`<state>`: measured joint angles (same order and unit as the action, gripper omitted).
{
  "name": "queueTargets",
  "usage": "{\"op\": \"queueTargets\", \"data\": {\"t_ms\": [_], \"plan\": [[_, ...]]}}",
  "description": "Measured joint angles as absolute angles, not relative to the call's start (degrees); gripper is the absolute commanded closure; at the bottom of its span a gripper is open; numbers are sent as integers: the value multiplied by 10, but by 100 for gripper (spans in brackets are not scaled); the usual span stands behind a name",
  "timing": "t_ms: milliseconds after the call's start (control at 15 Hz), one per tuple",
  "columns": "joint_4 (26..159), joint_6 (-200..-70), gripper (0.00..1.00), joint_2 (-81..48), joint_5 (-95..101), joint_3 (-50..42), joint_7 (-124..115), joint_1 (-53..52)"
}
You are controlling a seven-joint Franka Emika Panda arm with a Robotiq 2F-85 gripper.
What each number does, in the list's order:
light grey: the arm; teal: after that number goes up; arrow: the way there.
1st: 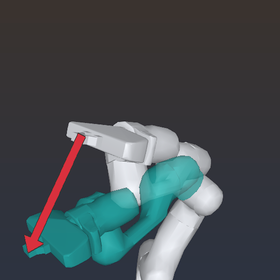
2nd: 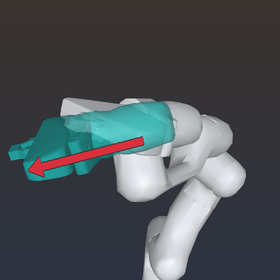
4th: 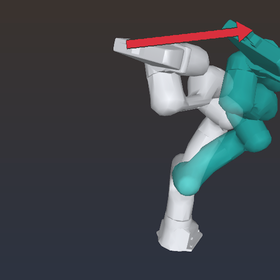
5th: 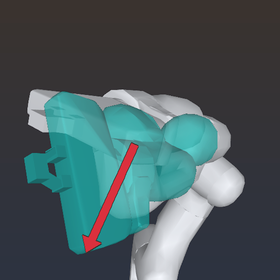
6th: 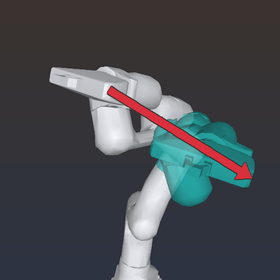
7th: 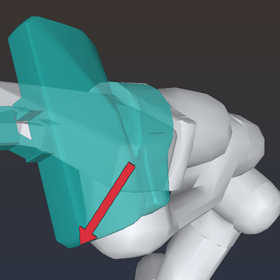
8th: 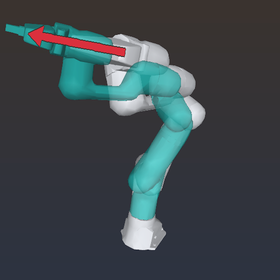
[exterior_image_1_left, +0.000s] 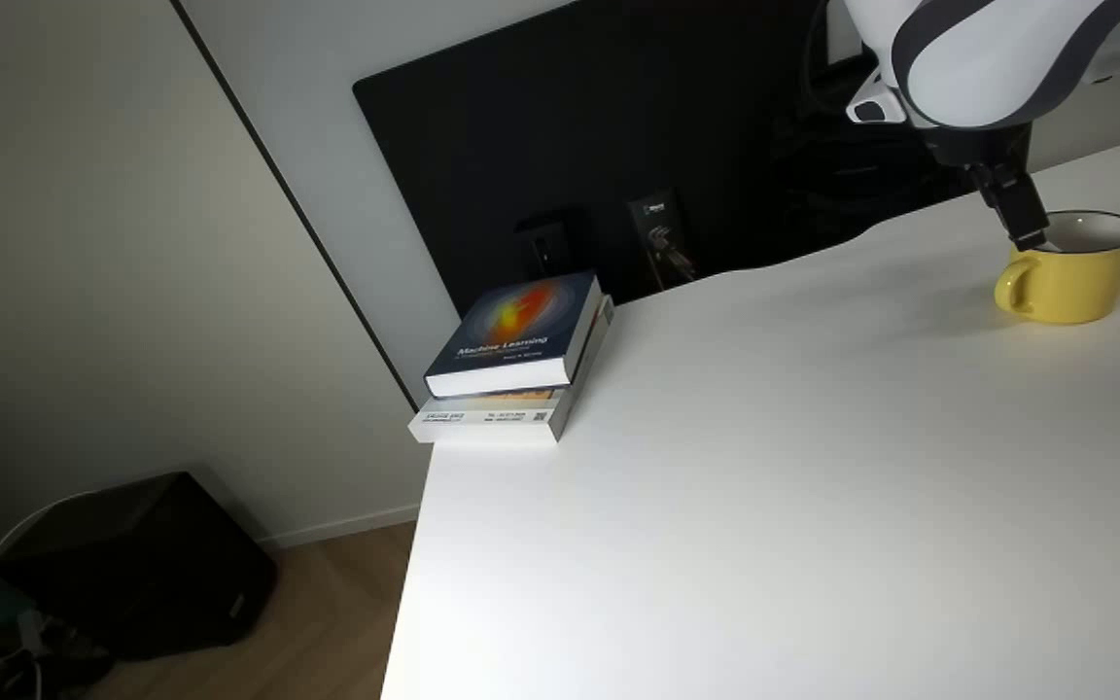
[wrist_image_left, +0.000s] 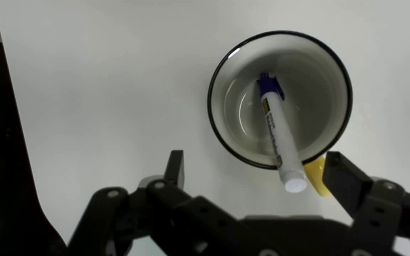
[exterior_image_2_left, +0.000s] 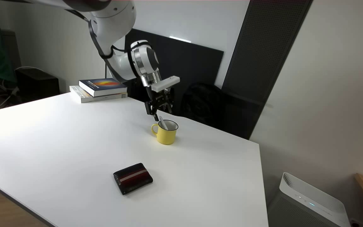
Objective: Take the blue marker out of the yellow mug
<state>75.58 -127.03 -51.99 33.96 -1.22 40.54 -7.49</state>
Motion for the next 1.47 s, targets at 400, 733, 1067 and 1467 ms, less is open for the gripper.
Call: {"op": "queueTargets", "data": {"t_ms": [400,733,1067,1467], "plan": [[754,-1270,62,-523,340,-13,405,-77],[749,-1257,97,-524,340,-16,405,-83],[742,-1233,96,-528,340,-20,405,-87],[714,-1198,96,-525,310,-18,408,-78]]}}
